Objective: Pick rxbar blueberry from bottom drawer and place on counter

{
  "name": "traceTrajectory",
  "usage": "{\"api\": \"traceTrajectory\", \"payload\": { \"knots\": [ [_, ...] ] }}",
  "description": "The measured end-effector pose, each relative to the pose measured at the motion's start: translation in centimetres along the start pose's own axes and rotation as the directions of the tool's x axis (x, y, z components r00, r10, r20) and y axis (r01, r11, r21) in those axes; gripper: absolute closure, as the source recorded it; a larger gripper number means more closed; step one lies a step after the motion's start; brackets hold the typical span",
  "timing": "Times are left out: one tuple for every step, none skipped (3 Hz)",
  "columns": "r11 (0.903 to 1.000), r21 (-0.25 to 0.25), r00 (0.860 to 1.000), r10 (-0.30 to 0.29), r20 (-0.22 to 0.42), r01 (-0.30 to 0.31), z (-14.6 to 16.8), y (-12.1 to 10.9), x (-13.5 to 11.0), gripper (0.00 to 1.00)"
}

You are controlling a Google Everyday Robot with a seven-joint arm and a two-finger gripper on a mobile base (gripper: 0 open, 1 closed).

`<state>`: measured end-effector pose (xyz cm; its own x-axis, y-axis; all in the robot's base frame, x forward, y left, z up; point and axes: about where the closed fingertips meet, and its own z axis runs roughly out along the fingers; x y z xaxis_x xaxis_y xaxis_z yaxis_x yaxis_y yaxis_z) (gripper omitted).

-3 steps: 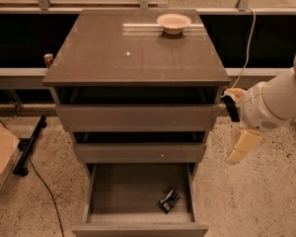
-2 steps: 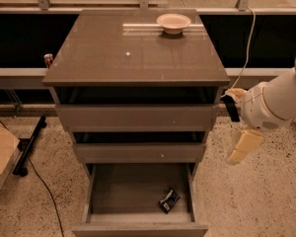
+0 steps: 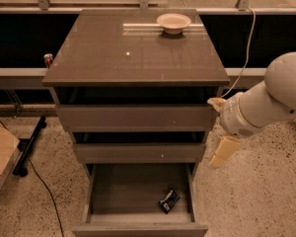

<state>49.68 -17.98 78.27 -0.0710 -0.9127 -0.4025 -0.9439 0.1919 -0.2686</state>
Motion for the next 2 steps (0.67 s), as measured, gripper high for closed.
{"api": "traceTrajectory", "payload": {
  "knots": [
    [0.9994, -0.011, 0.998, 0.035, 0.058, -0.034, 3.8, 0.8, 0.3, 0.0],
    [0.993, -0.001, 0.985, 0.117, 0.126, -0.118, 8.3, 1.5, 1.4, 0.0]
  ]
}}
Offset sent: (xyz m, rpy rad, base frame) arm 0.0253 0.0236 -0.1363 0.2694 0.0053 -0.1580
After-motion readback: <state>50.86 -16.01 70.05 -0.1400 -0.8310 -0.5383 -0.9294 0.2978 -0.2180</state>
